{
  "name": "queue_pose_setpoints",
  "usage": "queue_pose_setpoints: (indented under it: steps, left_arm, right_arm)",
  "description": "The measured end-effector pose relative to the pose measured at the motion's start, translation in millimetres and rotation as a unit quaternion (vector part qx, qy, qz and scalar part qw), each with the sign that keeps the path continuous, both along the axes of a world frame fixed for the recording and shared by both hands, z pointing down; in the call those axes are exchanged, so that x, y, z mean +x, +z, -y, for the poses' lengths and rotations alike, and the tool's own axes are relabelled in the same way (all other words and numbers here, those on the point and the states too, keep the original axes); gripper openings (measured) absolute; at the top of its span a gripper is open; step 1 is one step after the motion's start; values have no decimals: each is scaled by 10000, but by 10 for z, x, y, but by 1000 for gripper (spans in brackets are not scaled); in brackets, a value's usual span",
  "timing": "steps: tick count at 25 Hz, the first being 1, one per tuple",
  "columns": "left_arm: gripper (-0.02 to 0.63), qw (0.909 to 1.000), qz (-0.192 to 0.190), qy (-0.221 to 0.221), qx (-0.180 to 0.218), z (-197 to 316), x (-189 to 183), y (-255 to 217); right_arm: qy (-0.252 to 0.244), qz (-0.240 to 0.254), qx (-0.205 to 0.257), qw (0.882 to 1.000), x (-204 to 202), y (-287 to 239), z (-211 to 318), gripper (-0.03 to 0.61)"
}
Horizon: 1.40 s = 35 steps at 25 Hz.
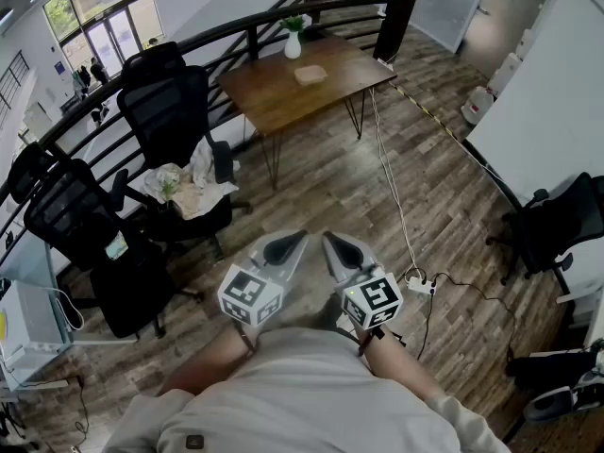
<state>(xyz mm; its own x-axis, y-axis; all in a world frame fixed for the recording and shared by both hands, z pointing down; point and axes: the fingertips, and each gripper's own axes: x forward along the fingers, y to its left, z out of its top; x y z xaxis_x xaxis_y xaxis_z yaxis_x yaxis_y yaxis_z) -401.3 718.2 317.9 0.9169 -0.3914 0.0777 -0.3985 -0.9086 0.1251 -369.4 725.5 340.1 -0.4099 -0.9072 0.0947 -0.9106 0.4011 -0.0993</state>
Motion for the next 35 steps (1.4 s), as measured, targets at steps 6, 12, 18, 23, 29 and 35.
queue_pose_setpoints:
  steps: [6, 12, 18, 23, 29, 35]
  left_arm:
    - [3, 10000, 1, 14, -97, 179, 89, 89]
    - [3, 9995, -11, 193, -263, 339, 453, 171]
    - [3, 9992, -43, 189, -350, 765, 1041, 265]
    - [3, 9991, -82, 297, -283, 1023, 1849, 280]
    - [3, 9996, -43, 269, -79, 1237, 2562, 144]
    - [3, 9996, 12, 213, -176, 1566, 2837, 188]
  right_arm:
    - [-28, -4, -5, 10000, 69, 42, 162, 6]
    - [39, 37, -35, 10000, 384, 75, 392, 6]
    - [86, 71, -45, 9999, 1001, 144, 735, 6]
    - [-16, 12, 10, 10000, 1705, 139, 994, 6]
    - [-50, -1, 31, 10000, 2496, 42, 1253, 6]
    - [-25, 169, 4, 9999, 2806, 66, 1575, 6]
